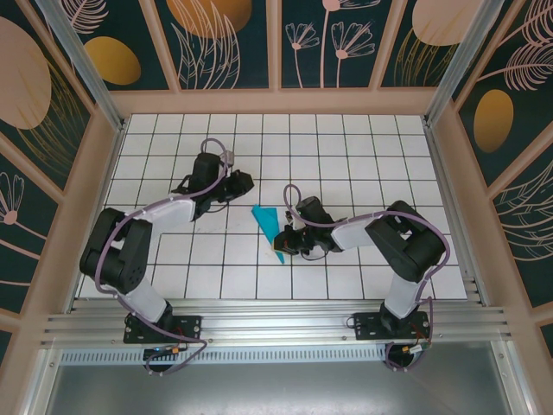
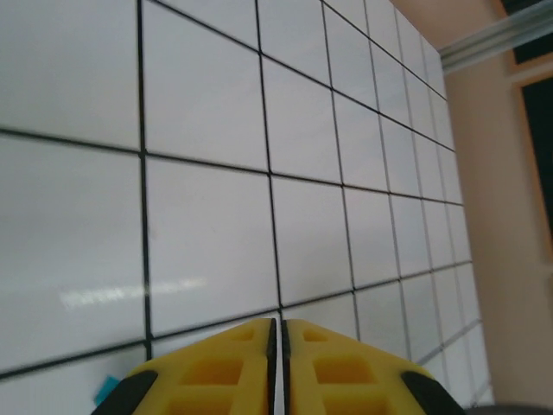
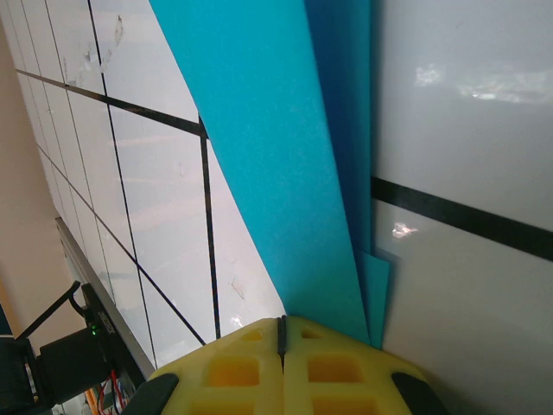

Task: Fold a paper plane with a square sheet of paper (pick it up from the middle)
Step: Fold the wing for the fifth time at the center of the table.

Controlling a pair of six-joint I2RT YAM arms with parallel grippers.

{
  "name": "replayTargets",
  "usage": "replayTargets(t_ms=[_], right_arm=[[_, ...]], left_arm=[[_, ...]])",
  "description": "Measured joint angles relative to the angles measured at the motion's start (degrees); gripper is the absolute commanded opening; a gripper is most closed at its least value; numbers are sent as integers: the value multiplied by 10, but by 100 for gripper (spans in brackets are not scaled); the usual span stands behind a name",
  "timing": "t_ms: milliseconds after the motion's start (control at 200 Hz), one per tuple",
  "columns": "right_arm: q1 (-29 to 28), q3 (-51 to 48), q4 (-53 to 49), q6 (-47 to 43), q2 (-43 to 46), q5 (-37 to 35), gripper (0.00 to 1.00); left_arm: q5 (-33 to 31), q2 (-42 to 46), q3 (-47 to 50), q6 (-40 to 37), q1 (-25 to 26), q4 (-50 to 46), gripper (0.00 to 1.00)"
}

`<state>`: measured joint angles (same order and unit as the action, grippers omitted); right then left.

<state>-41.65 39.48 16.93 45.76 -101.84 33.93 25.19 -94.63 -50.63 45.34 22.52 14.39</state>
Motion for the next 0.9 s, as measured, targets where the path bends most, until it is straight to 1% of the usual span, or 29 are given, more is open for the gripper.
replayTargets(t_ms=[165, 260, 320, 435, 530, 636, 701, 836, 901], right_arm=[[0, 0, 0, 0, 0, 0, 0], [0, 1, -2, 0, 0, 0, 0], [0, 2, -5, 0, 0, 0, 0], [0, 3, -7, 0, 0, 0, 0], [0, 7, -12, -2, -1, 0, 0], [0, 8, -15, -3, -1, 0, 0], [0, 8, -15, -2, -1, 0, 0], [0, 12, -24, -2, 0, -1, 0], [0, 16, -35, -2, 3, -5, 2]], left_arm=[[28, -10, 41, 25, 40, 13, 11], [38, -24, 61, 47, 64, 44, 13], [45, -36, 74, 63, 71, 67, 13], [48, -66, 84, 84, 72, 99, 14], [49, -78, 97, 98, 72, 125, 17], [48, -87, 100, 103, 72, 137, 16], [41, -94, 100, 103, 72, 139, 15], [4, -105, 101, 105, 72, 130, 14], [-4, -106, 101, 105, 73, 129, 14]])
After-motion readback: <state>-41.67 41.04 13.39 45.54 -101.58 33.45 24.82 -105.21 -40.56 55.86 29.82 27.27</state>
